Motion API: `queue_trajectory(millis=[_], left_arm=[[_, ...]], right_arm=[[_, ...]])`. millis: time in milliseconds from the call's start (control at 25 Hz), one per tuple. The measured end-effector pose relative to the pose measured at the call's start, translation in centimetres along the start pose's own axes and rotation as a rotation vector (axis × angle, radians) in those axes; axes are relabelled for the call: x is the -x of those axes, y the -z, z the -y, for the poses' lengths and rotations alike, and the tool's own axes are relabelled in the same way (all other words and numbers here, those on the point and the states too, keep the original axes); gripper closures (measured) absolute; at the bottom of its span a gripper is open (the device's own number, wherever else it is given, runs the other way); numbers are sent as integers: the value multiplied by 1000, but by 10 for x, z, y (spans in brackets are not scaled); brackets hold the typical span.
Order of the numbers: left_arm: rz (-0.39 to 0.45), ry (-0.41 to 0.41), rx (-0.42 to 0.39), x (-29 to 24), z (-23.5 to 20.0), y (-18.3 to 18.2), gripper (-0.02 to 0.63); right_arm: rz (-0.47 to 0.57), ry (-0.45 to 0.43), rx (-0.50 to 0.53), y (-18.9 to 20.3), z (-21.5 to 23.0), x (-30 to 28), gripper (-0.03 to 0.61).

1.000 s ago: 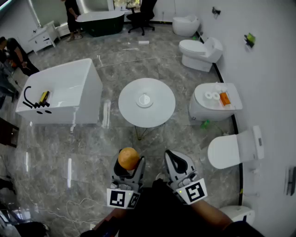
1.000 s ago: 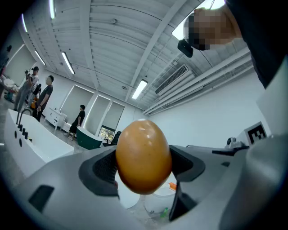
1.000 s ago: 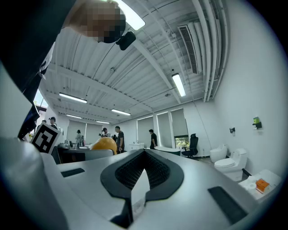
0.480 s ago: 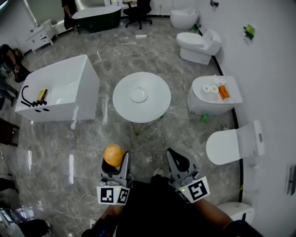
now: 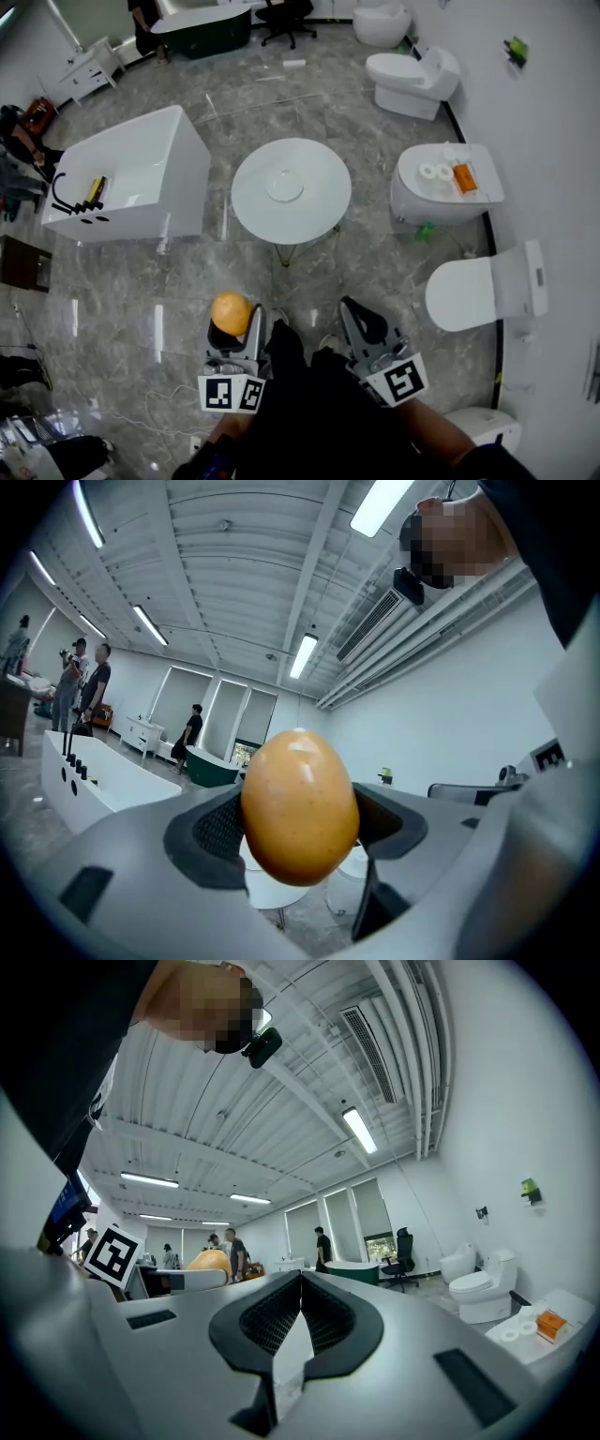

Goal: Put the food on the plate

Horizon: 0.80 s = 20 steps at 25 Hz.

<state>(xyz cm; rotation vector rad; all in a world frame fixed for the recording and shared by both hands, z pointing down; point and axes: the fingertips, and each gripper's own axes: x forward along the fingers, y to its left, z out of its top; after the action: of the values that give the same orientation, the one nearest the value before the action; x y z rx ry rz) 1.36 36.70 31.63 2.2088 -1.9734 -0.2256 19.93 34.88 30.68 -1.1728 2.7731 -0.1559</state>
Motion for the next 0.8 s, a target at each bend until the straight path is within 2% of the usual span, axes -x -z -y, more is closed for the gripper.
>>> queue_trajectory(millis=[280,520,800], left_arm=[[-9,53,21,-36,9,10,278],[-7,116,49,-78,15,16,278],[-10,101,59,-126,-20,10,278]], right_arm=[[-22,73,-19,7,30,-4,571],[-53,85,9,12,42,-26,571],[-94,69,12,18,62,-90,571]])
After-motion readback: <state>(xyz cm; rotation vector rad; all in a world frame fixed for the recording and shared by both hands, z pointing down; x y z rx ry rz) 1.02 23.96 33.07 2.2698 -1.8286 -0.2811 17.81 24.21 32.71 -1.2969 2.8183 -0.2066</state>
